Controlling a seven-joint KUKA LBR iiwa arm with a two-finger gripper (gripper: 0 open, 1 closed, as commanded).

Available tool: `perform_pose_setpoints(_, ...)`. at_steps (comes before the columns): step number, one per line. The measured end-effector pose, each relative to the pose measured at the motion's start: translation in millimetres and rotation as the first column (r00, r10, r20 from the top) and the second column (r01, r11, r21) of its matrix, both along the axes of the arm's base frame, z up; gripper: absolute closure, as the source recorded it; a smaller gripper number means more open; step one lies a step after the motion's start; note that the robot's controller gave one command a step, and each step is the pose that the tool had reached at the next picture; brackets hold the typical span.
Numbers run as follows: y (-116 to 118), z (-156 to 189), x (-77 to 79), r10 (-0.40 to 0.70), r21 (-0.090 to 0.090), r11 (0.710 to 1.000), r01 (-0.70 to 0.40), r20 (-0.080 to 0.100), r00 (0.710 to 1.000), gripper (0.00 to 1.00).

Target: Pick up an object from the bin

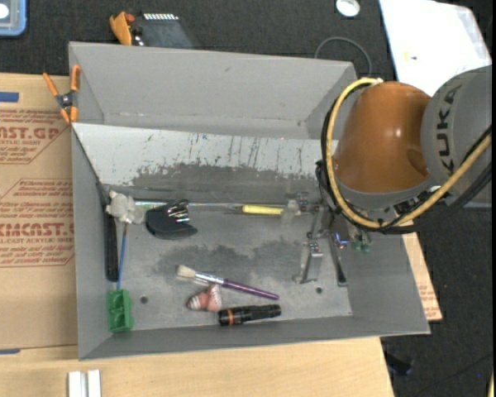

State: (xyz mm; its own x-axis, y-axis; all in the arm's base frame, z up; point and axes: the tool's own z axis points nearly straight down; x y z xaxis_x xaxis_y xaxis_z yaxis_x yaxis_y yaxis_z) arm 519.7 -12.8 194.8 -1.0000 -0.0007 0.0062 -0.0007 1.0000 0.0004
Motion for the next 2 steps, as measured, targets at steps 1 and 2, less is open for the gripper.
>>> perform_pose_setpoints(1, 0, 4, 1.3, 0.000, 0.000, 1.000, 0.000, 0.007, 1.000, 0.00)
perform_pose_setpoints(2, 43, -65, -3.6, 0.140, -0.001, 0.990, -0.140, 0.009, 0.990, 0.00)
